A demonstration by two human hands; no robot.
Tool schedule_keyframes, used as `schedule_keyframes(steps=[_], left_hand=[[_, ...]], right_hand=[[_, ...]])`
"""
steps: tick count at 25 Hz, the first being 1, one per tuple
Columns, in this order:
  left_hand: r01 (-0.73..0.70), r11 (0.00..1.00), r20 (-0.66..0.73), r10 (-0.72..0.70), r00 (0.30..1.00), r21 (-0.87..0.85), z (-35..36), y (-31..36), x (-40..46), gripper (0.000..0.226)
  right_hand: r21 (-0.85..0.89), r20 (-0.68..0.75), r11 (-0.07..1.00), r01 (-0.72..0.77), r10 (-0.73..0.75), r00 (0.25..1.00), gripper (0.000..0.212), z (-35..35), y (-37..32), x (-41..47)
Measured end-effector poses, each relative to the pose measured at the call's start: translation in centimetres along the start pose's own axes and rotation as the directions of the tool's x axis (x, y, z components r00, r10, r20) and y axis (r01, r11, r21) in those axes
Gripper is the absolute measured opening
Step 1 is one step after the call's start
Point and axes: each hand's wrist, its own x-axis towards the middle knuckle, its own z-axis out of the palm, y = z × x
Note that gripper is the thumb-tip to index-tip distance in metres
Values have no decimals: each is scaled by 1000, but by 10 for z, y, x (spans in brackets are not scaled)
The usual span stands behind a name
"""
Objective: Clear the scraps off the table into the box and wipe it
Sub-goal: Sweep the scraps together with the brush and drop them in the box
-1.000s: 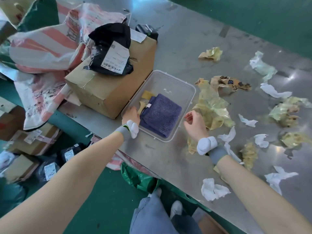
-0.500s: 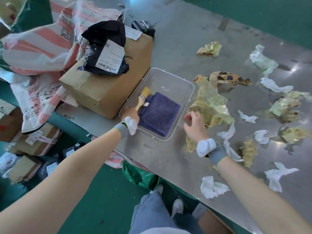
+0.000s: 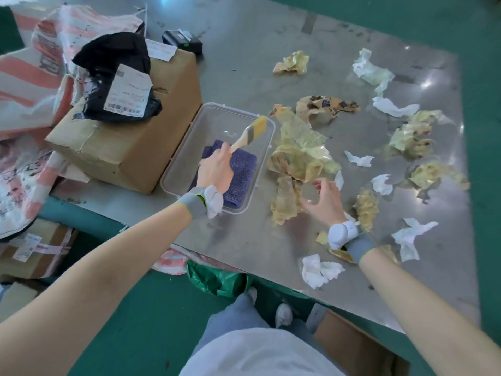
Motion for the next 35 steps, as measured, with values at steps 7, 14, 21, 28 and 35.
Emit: schedule_keyframes(steps=[7,14,21,28,35], left_hand=[[-297,928,105,280,954,225,-6,70,35,31],[-409,827,249,333,909,386,9,109,72,34],[-392,800,239,315,919,454,12,119,104,34],[-441,742,398,253,882,505,19,108,102,31],[-513,685,464,279,841,517,11,99,74,33]], right_hand=[[-107,46,993,-56,61,997,122,19,10,-15],[-175,47,984,-27,36,998,141,41,-7,16],[-276,66,961,19,0,998,154,53,-3,47],[-235,20,971,-49,55,998,145,54,12,53],[-105,-51,994,5,-11,999,142,31,18,74]])
